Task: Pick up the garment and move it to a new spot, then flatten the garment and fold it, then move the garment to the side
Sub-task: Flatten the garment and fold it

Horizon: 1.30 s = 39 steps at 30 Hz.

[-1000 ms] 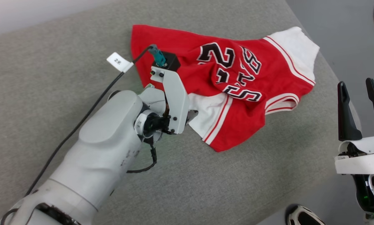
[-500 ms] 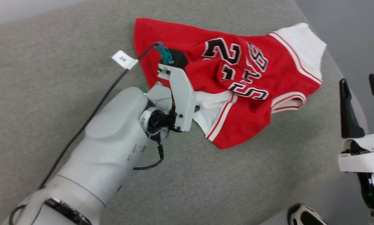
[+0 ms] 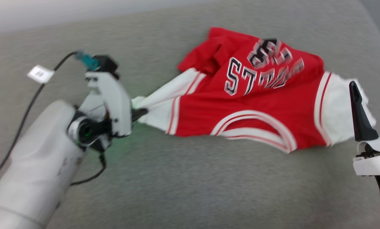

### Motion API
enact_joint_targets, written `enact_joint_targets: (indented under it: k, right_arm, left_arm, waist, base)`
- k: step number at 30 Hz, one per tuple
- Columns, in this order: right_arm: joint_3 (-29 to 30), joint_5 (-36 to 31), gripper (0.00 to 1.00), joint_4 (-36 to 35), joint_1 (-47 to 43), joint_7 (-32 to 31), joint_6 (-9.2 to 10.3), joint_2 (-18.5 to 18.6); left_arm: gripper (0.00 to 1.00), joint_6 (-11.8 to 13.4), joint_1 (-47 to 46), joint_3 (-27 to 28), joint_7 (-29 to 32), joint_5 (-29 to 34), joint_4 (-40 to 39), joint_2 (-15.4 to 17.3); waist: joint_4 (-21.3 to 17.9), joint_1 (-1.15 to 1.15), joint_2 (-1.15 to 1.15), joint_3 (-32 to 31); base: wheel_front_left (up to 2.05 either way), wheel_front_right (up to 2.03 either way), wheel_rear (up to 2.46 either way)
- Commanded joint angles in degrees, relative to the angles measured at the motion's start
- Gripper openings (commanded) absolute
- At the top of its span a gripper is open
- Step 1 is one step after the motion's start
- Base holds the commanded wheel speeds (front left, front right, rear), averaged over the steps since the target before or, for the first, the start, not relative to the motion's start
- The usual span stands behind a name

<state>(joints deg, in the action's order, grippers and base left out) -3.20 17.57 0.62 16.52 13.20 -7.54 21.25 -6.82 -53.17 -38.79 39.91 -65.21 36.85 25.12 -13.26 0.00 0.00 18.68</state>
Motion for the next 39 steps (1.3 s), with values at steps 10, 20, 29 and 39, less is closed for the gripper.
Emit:
enact_joint_targets:
  k: [10,20,29,39]
  right_arm:
    - [-1.8,0.5,1.0,-2.2,-0.5,-3.7,0.1,2.3]
    - [-3.9,0.8,1.0,-2.5,0.4,-5.5,0.1,3.9]
    - [-6.5,1.2,1.0,-2.6,0.7,-7.6,0.1,5.5]
    - [-14.8,5.3,1.0,-1.8,1.6,-12.0,0.1,9.9]
  left_arm:
    - [0.0,4.7,8.4,2.6,-1.8,-0.7,-6.2,7.6]
    - [0.0,6.9,11.7,2.9,-2.3,0.2,-6.1,12.0]
    - [1.0,6.2,13.8,3.3,-8.5,2.6,-8.0,13.3]
    - [1.0,7.4,20.4,7.4,-28.4,8.0,-20.4,15.7]
  waist:
    - [13.2,0.0,0.0,-5.3]
    - [14.5,0.0,0.0,-5.9]
    - [14.4,0.0,0.0,-6.6]
    - [15.1,0.0,0.0,-7.4]
  base:
    - [0.0,0.0,0.0]
    - [0.0,0.0,0.0]
    - [0.0,0.0,0.0]
    - [0.0,0.0,0.0]
